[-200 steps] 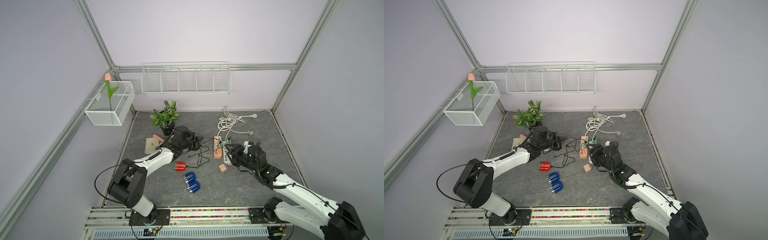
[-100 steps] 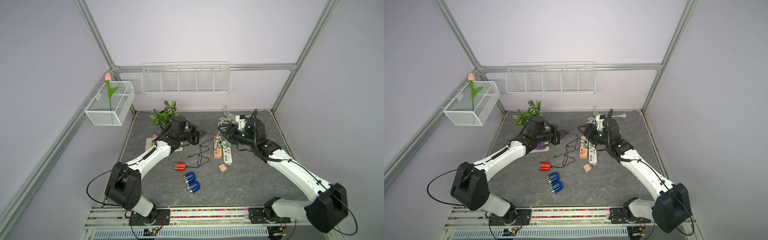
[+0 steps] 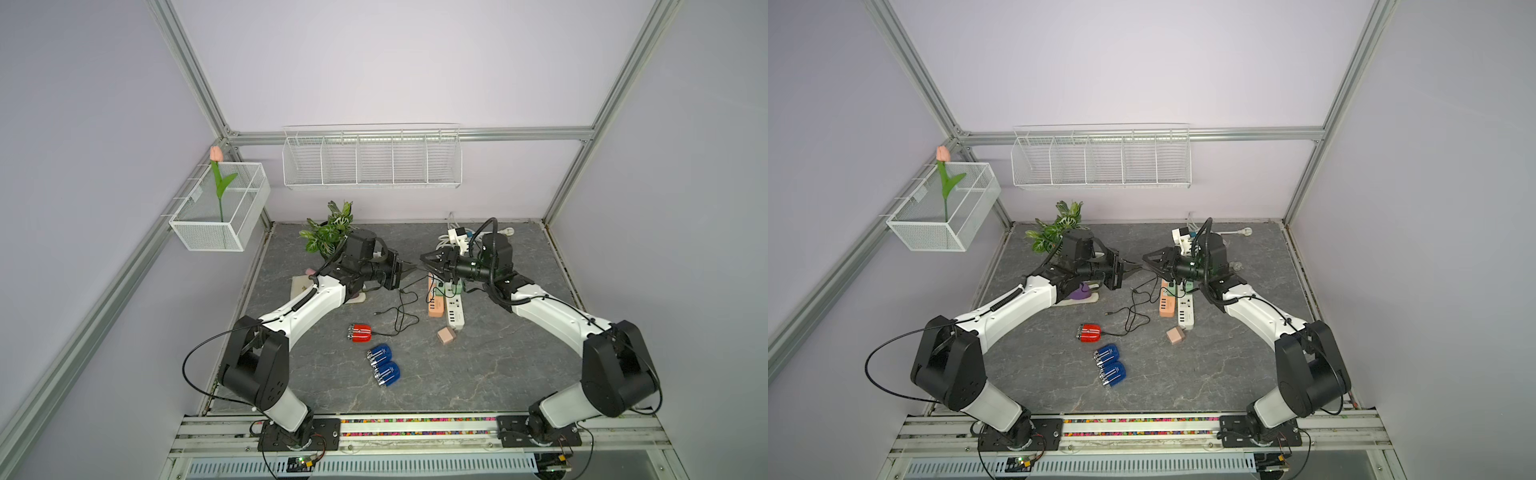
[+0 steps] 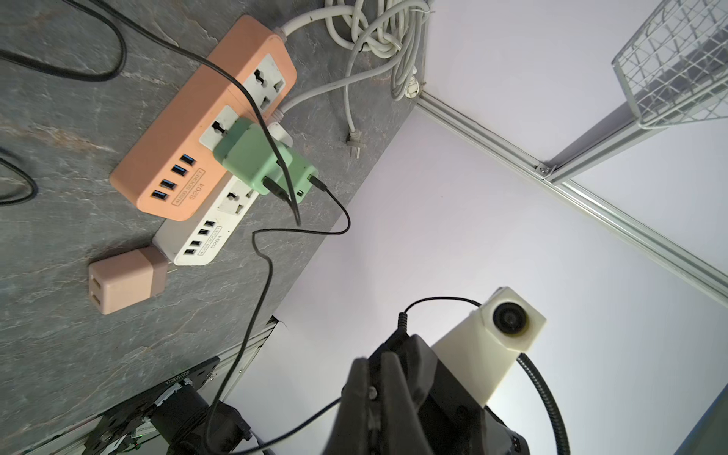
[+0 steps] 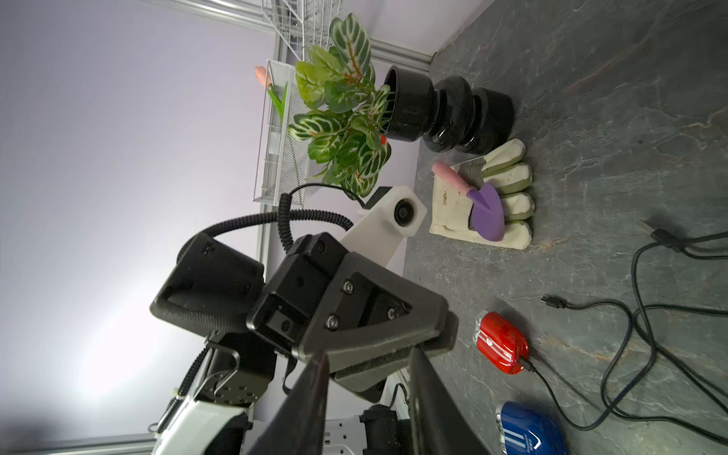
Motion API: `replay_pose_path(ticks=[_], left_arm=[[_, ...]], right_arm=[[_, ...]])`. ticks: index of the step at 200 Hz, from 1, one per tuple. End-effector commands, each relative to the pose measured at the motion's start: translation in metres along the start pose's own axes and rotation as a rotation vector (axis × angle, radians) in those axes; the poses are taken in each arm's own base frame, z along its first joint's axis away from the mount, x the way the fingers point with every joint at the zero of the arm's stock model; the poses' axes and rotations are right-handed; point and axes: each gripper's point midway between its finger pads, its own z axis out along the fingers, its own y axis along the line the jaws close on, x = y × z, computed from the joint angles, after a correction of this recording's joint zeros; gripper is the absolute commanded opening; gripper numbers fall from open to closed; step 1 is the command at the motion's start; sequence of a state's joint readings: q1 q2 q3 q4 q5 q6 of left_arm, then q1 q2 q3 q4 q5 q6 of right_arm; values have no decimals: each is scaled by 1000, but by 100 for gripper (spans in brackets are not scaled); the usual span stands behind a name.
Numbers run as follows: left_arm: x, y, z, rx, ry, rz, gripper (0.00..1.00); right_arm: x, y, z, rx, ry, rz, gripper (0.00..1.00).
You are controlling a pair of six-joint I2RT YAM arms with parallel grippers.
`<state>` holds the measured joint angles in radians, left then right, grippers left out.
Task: Charge the electric shaver
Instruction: Pick up the charging cable from the center of the board.
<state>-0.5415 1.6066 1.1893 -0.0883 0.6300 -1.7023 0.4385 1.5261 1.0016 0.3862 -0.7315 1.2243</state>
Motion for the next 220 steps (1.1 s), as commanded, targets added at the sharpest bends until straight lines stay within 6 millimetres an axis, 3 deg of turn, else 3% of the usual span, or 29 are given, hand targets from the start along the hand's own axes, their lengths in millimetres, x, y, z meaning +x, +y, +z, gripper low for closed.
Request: replay_pose_path(ticks=[1, 33, 54, 77, 121, 163, 220], left_arm=[[5, -15, 1, 20, 26, 13, 0], [6, -17, 2, 20, 29, 18, 0], [7, -11, 0, -8, 22, 21, 0], [7, -8, 0, -16, 21, 20, 0], [8, -18, -1, 5, 23, 28, 0], [13, -18, -4, -5, 39, 20, 0], [10, -19, 4, 3, 54, 3, 0]], right_arm=[[9, -1, 2, -37, 38, 20, 35], [10, -16, -3, 31, 23, -5, 46], [1, -11, -9, 34, -19, -51, 55], [0, -10, -6, 34, -6, -48, 57], [2, -37, -11, 104, -45, 10, 60], [-27, -34, -39, 115, -189, -103, 70], [-6, -4, 7, -146, -4, -106, 68]])
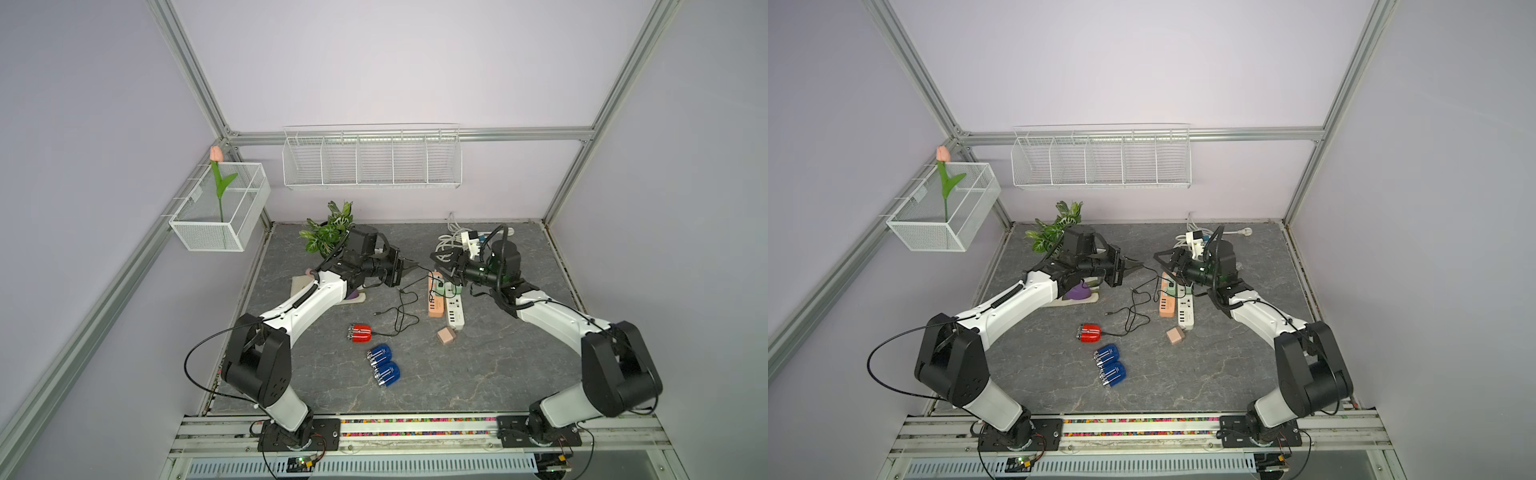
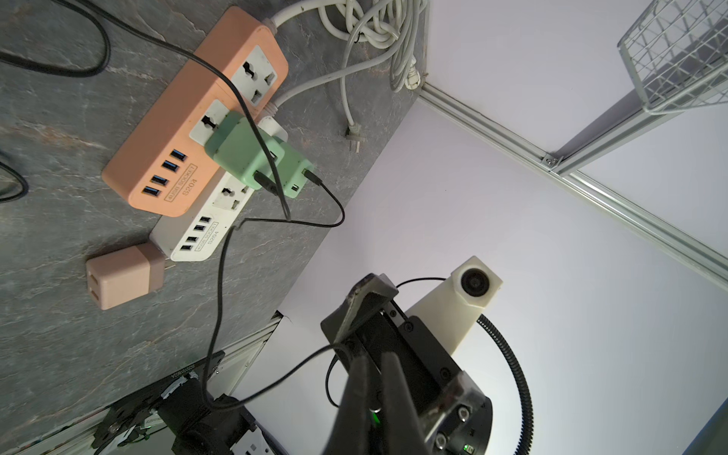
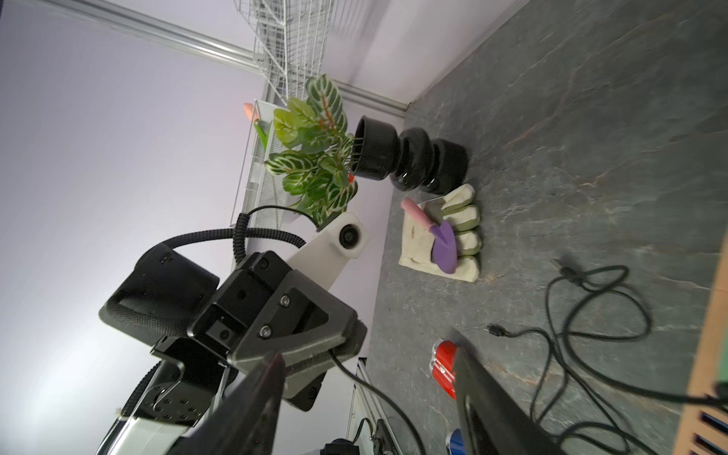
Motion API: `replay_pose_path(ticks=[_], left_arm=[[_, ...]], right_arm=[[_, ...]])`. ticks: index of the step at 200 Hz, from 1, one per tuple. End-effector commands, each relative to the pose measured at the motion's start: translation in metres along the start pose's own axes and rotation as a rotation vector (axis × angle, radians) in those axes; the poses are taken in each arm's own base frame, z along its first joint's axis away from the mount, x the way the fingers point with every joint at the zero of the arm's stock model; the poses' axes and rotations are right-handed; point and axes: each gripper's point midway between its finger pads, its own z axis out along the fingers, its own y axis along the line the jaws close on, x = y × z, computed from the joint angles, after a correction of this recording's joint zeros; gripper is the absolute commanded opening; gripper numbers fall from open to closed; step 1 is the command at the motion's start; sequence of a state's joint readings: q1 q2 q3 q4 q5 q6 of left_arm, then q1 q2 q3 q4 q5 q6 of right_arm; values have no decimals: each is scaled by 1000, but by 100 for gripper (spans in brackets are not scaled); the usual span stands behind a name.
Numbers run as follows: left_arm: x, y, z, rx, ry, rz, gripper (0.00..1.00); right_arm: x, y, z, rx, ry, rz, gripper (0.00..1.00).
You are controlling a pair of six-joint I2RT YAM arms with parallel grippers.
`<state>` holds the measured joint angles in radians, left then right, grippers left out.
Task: Charge the electric shaver
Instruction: Pick up the charging cable from the center of the board.
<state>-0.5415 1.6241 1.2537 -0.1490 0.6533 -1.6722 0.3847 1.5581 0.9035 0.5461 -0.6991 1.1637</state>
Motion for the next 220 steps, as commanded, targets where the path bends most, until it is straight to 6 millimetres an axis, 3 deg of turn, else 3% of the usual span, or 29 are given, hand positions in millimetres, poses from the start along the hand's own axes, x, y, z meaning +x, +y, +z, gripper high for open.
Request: replay_pose_path(ticks=[1, 28, 94, 132, 153, 191, 220], left_arm=[[4, -9, 4, 18, 33, -18, 0], [3, -9, 6, 16, 33, -16, 0], [-3, -3, 11, 1, 26, -22, 0], [-3, -3, 11, -9, 25, -9, 0], [-4, 1, 10, -40, 13, 10, 0], [-20, 10, -2, -84, -63, 55, 30], [-30, 9, -5, -86, -107, 111, 33]], right_arm=[[14, 29, 17, -154, 83, -23, 68], [21, 25, 25, -160, 104, 1, 62], [25, 24, 25, -194, 105, 62, 20], [21, 24, 23, -187, 94, 70, 7], [19, 26, 20, -190, 87, 73, 7], [21, 34, 16, -207, 110, 100, 7], [26, 27, 13, -197, 109, 159, 7]])
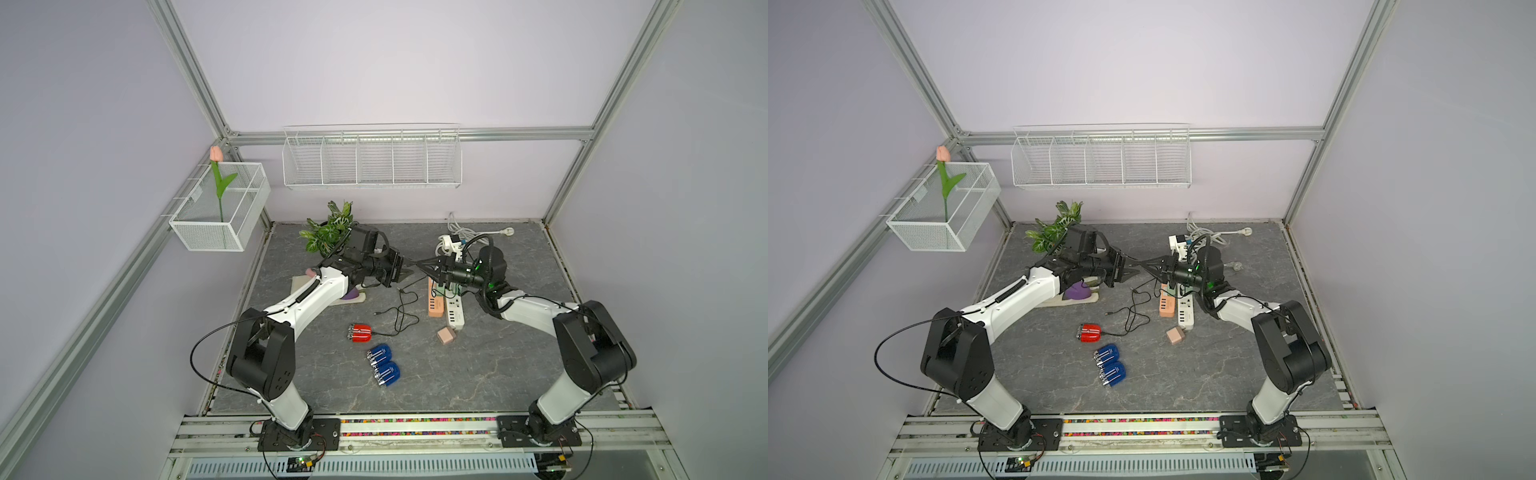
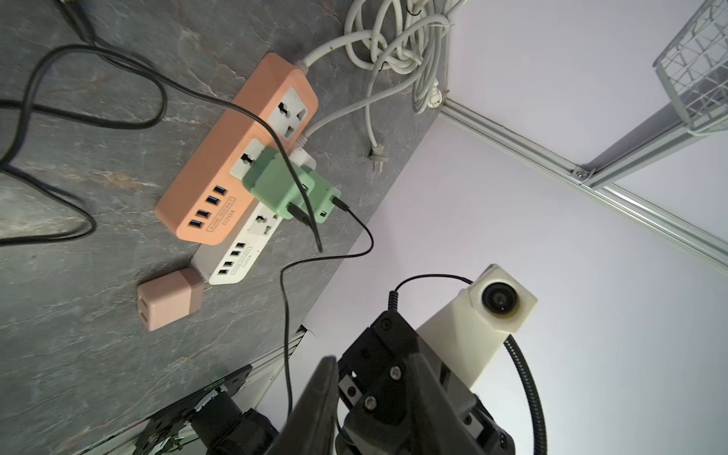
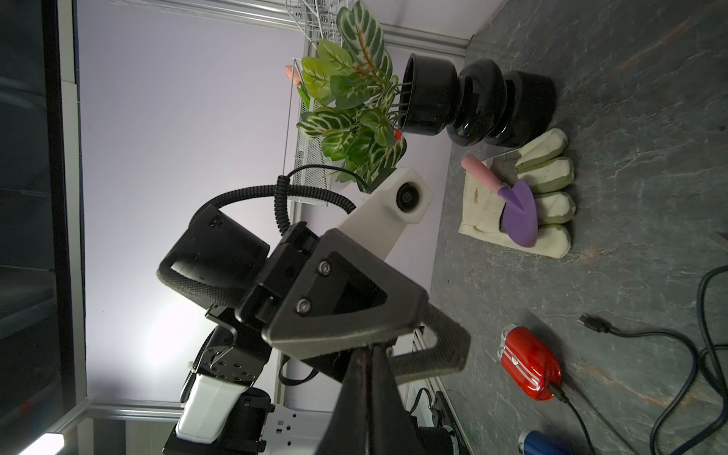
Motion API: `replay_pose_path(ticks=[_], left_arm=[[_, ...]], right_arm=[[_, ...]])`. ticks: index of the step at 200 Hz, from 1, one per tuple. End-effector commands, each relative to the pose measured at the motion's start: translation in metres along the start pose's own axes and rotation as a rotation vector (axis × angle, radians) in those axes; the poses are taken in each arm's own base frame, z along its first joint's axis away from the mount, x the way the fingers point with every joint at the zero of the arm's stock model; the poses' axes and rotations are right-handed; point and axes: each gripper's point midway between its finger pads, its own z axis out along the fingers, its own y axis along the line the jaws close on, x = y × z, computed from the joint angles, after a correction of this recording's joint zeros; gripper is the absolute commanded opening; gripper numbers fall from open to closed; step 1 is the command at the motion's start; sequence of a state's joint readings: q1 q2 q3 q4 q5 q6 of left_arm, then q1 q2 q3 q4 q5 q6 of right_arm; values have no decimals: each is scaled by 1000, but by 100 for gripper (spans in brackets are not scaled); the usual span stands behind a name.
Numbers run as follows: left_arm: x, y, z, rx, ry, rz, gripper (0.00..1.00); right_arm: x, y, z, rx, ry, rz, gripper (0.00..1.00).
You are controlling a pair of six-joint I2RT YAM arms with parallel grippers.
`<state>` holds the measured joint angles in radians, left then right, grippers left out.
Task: Charge the electric shaver
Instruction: Pick up the charging cable from the center of the board.
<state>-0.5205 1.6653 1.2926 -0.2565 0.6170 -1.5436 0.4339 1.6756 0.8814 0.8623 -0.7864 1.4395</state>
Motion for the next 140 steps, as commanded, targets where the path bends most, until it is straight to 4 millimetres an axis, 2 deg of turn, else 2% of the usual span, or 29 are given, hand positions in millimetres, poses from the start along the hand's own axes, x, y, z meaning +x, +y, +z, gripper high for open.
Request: replay_pose_path(ticks=[1, 59, 95, 140], left_arm=[[-9, -5, -7, -9, -50, 54, 33], [-12, -11, -6, 25, -70, 66, 28], [-14, -8, -7, 28, -87, 59, 20], [-14, -10, -5, 41, -91, 57, 18]], right_arm=[[8, 15, -6, -45, 11, 16, 7], [4, 3, -4, -19, -18, 109, 7], [7, -5, -1, -6, -27, 146, 7], [13, -13, 4, 13, -35, 179, 7]])
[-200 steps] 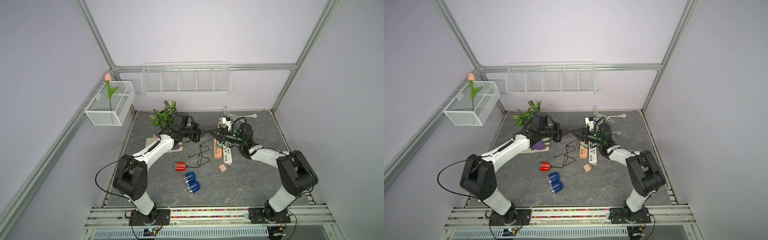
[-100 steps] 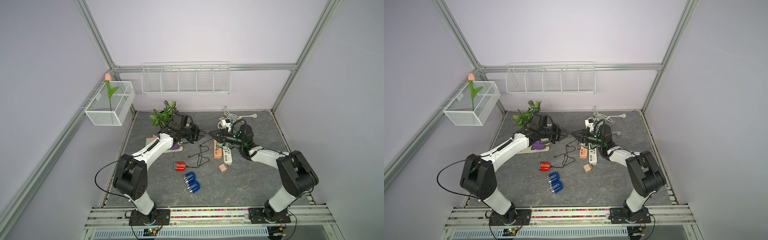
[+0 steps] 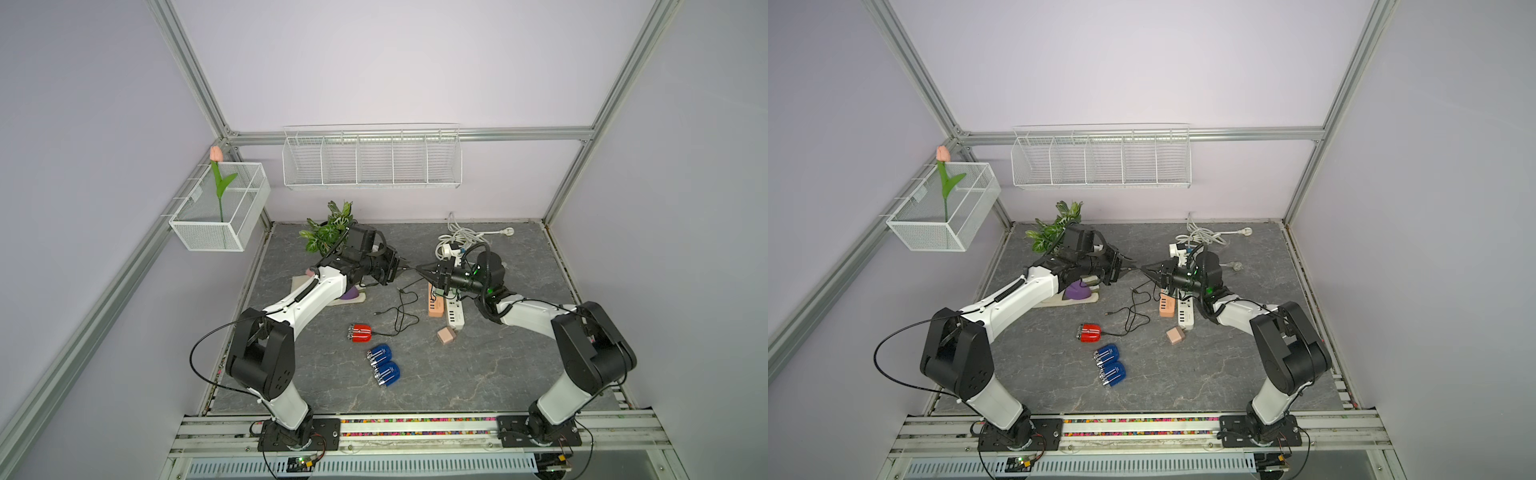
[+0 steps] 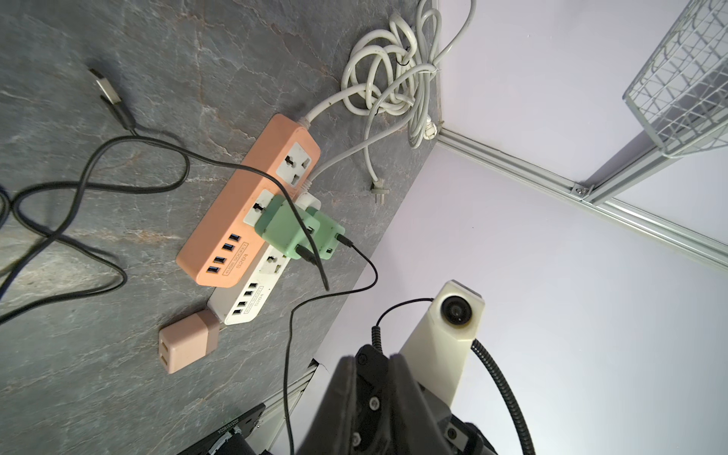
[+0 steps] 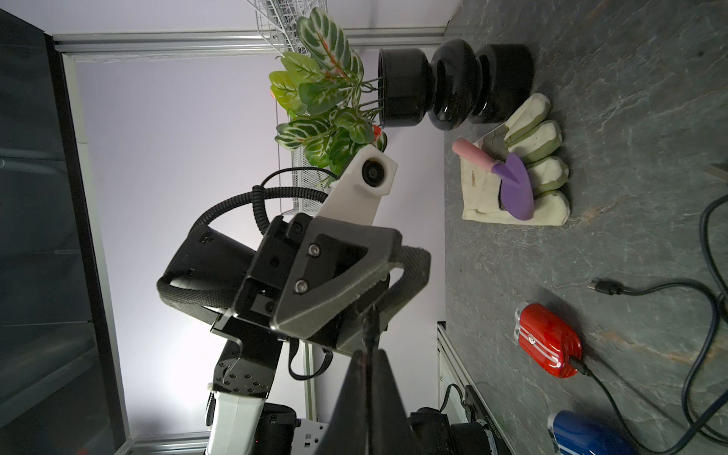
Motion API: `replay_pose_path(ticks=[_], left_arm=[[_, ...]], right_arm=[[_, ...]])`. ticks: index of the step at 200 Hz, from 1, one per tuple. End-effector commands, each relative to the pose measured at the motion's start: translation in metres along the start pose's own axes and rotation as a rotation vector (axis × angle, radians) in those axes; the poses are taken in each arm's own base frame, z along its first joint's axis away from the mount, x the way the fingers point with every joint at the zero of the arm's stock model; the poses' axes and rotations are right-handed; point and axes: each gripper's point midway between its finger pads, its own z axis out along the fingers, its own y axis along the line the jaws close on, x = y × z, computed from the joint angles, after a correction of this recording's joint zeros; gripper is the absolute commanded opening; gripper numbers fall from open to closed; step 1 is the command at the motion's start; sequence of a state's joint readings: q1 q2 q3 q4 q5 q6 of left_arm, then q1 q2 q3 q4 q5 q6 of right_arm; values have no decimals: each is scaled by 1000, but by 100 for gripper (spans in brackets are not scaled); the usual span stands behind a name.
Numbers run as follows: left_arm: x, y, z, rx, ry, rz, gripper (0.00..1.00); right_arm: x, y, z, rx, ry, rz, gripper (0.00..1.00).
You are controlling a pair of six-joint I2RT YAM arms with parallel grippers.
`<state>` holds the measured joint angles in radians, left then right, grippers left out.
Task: Charge the electric shaver
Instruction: Pick up the charging cable from the center of the board.
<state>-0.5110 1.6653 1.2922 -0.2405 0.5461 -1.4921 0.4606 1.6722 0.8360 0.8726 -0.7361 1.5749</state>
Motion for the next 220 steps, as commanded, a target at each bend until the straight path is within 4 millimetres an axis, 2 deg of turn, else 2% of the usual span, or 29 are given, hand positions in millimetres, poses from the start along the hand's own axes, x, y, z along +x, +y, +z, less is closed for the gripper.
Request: replay_pose_path(ticks=[1, 18, 42, 79, 118, 194, 220], left_arm=[[2, -7, -3, 27, -12, 1, 18], [2, -6, -2, 22, -14, 0, 17], [2, -2, -3, 6, -25, 3, 10], [0, 3, -3, -22, -40, 16, 7], [2, 11, -3, -102, -54, 67, 13], [1, 17, 4, -157, -91, 119, 12], [-3, 20, 2, -184, -113, 135, 10]], right_arm=[[5, 0, 1, -10, -13, 22, 7], [4, -1, 1, -11, -38, 31, 7], [4, -1, 2, -17, -47, 40, 7], [5, -2, 0, -8, -67, 54, 7], [1, 0, -2, -22, -111, 89, 7], [6, -6, 3, -12, -127, 140, 7], [6, -2, 4, -26, -130, 142, 7]])
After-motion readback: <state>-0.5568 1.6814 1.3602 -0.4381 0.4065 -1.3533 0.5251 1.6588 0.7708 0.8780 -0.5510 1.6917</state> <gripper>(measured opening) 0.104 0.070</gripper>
